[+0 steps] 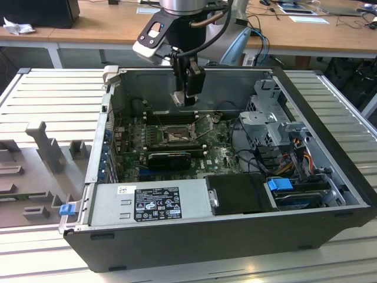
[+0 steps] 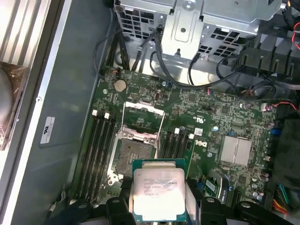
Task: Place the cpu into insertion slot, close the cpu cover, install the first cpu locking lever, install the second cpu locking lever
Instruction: 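Place the cpu into insertion slot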
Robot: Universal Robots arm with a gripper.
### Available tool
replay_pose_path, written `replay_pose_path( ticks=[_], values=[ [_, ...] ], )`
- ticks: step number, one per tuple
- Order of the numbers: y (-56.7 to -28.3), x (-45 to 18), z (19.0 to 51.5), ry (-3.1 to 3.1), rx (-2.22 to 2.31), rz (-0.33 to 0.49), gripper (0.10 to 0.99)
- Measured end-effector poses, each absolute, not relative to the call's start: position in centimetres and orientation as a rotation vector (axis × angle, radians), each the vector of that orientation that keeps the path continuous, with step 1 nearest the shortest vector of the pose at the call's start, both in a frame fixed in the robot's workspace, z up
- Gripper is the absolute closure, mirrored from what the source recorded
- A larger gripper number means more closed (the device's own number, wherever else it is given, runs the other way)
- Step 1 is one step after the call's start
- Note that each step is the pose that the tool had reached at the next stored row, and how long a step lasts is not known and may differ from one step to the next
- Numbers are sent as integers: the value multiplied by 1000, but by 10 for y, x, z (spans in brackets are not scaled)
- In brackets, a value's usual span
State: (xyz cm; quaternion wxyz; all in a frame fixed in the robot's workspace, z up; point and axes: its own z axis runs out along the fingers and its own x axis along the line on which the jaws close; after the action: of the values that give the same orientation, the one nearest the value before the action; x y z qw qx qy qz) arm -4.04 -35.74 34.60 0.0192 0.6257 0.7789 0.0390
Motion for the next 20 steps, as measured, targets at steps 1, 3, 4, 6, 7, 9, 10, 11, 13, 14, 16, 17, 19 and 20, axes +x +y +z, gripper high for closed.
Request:
replay_pose_path(
  ticks=[1, 3, 4, 6, 7, 9, 10, 11, 13, 14, 16, 17, 19, 20],
  values=[
    [-357, -40, 346, 2410, 1951, 121, 553],
    [-357, -40, 346, 2390, 1973, 120, 553],
    [-357, -40, 345, 2379, 1986, 120, 553],
    [-357, -40, 344, 2360, 2008, 119, 553],
    [-357, -40, 344, 2352, 2016, 119, 553],
    [-357, -40, 343, 2339, 2032, 118, 553],
    [-357, -40, 342, 2333, 2038, 118, 553],
    [-357, -40, 341, 2329, 2043, 118, 553],
    [-357, -40, 340, 2318, 2054, 118, 553],
    [-357, -40, 339, 2310, 2063, 117, 553],
    [-357, -40, 337, 2296, 2078, 117, 553],
    [-357, -40, 337, 2286, 2088, 116, 553],
    [-357, -40, 336, 2239, 2136, 115, 553],
    [-357, -40, 336, 2220, 2154, 114, 553]
  ],
)
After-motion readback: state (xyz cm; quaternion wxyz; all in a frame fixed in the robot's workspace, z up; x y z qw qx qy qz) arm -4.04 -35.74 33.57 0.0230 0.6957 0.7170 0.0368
